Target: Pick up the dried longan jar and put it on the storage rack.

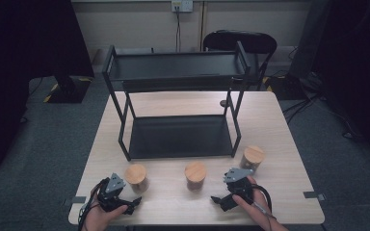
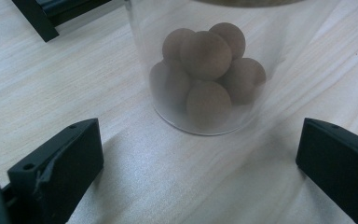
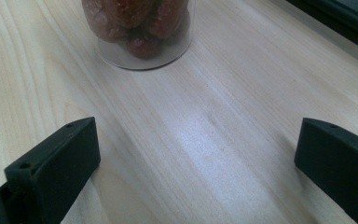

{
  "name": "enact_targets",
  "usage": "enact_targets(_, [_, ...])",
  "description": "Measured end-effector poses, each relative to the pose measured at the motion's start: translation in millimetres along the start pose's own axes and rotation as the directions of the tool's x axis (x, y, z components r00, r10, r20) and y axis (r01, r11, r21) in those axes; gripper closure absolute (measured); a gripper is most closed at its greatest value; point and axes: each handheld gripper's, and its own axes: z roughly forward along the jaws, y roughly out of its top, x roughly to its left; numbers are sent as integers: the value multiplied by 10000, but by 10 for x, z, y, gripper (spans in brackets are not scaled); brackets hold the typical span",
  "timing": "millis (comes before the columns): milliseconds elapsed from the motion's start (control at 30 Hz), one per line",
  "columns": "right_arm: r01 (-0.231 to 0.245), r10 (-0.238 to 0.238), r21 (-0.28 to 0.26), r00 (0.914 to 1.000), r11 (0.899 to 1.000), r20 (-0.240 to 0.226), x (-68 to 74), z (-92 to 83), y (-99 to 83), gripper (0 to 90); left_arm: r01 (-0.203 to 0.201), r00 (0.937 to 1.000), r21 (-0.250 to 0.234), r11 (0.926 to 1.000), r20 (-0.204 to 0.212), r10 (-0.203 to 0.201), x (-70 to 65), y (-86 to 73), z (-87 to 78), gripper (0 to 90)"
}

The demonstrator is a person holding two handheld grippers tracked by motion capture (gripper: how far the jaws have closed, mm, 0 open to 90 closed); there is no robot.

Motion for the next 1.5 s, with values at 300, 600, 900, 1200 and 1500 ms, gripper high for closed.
enact_targets(300, [0, 0, 0, 10000, 10000, 2, 0, 0, 0, 0, 419, 9991, -190, 9989, -76, -421, 16, -13, -23, 29])
enact_targets(600, [0, 0, -2, 10000, 10000, 2, 0, 0, 0, 0, 496, 9987, -575, 9971, -69, -501, 27, 26, -46, 30])
enact_targets(900, [-3, 3, -1, 10000, 10000, 1, 0, 0, 0, 0, 483, 9988, -833, 9953, 6, -485, 19, 81, -23, 33])
enact_targets(1200, [-1, 1, 0, 10000, 10000, 0, 0, 0, 0, 0, 542, 9985, -1081, 9927, 82, -536, 6, 145, 21, 38])
enact_targets(1500, [-3, 3, -2, 10000, 10000, 0, 0, 0, 0, 0, 462, 9989, -1076, 9931, 170, -446, -13, 188, 85, 42])
